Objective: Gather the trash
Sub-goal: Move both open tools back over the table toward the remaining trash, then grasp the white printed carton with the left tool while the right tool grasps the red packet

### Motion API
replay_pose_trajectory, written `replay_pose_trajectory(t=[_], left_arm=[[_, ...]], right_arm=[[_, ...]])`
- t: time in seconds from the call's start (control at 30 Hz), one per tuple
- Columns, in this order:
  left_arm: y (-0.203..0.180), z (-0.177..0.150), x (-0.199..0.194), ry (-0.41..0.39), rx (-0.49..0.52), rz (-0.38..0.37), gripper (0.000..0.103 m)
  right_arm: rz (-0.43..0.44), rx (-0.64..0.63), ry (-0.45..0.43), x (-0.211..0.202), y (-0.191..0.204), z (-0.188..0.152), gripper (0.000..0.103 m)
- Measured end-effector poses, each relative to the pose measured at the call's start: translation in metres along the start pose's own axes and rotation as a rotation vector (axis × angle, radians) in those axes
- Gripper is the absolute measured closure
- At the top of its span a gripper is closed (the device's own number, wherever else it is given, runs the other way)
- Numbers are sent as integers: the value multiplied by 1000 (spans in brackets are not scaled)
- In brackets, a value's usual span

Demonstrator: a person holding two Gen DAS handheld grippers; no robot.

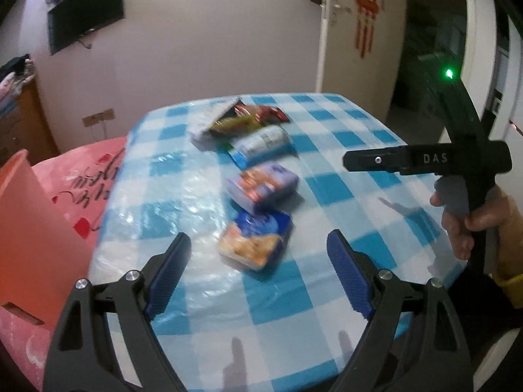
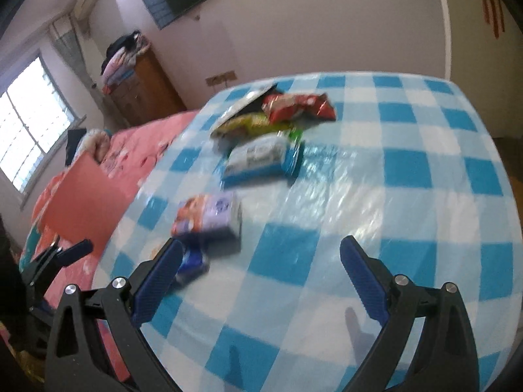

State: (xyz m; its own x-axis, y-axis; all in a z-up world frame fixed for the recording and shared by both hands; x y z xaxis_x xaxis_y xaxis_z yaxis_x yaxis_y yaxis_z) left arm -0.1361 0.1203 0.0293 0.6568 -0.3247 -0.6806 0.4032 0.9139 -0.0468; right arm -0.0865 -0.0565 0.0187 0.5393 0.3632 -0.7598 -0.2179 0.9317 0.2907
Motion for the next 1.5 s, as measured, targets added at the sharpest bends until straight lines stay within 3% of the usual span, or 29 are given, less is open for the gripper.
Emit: replay_pose_trajectory(t=[0.27, 0.53, 0.7, 0.97, 1.17, 1.5], left_arm=[[2, -6, 28, 65, 67, -68, 17], [18, 13, 29, 34, 55, -87, 17], [33, 42, 28, -9, 71, -74, 17], [80, 124, 56, -65, 3, -58, 17], [102, 172, 123, 37, 29, -93, 17], [109, 187, 206, 198, 91, -79, 17]], right_arm=[[85, -28, 39, 7, 29, -3, 7], [34, 32, 32, 17, 6, 24, 7], [31, 50, 13, 27, 0, 56, 7], [44, 64, 9, 53, -6, 89, 7], [25, 75, -1, 66, -24, 110, 7], [4, 82, 21, 108, -55, 160, 7]])
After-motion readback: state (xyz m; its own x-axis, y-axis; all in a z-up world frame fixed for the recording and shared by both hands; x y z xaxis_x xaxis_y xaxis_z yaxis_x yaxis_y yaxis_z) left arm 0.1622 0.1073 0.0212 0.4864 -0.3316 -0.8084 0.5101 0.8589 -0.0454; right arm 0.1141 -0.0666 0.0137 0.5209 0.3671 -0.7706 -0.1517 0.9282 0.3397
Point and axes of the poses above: each gripper's, at about its wrist camera, not at the fingertips, and x roughly the way its jaws point, y to its left, z to its top, the point moved 6 cm from there along x, roughly the way its jaws point, and after that the axes turned 3 degrees about -z, right-handed, at the moved point
